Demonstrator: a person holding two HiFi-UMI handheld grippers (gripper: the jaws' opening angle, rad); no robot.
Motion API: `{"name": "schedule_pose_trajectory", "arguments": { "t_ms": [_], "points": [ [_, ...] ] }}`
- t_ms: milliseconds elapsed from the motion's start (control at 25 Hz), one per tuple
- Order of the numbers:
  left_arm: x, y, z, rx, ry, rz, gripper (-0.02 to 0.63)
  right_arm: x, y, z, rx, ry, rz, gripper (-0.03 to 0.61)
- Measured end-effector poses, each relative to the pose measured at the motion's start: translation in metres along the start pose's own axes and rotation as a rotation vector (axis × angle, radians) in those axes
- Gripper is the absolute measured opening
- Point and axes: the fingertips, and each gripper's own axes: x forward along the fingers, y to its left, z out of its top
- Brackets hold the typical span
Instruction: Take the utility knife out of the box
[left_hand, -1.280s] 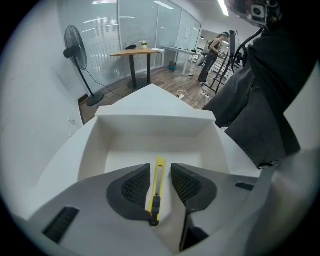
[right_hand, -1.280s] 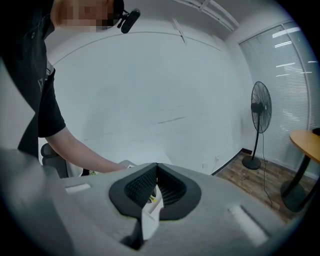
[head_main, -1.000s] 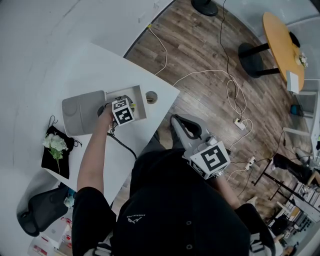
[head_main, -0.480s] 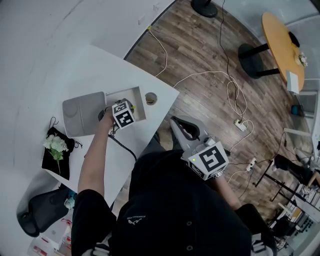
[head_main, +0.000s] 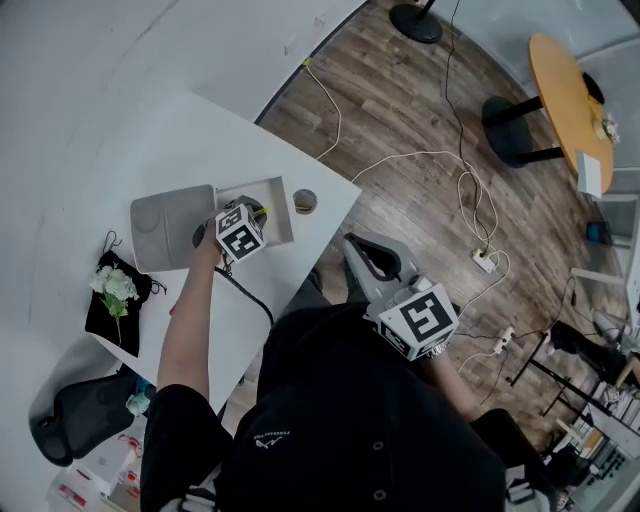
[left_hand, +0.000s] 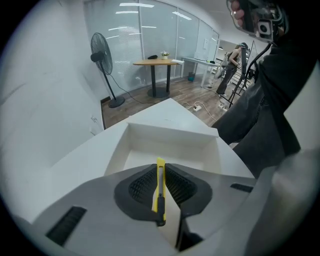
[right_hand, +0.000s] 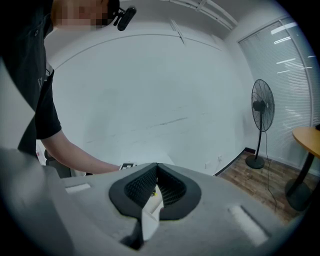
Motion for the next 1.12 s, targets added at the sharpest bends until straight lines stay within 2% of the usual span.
{"name": "schedule_pose_trajectory", "arguments": {
  "t_ms": [520, 880, 1120],
  "points": [
    [-0.044, 0.008, 0.017, -0.199, -0.131, 0.195, 0.049, -0.001, -0.014, 0.008, -0.011, -0.017, 0.119, 0.005],
    [-0.080, 0.004, 0.039, -0.379, -0.278, 0.363, 0.049, -0.009, -0.028, 0.004, -0.009, -0.001, 0.202, 0.005],
    [-0.110, 0.000, 0.061, -0.473, -0.380, 0.488, 0.049, -0.012, -0.033, 0.011, -0.053, 0.004, 0.272, 0.005]
  ]
}}
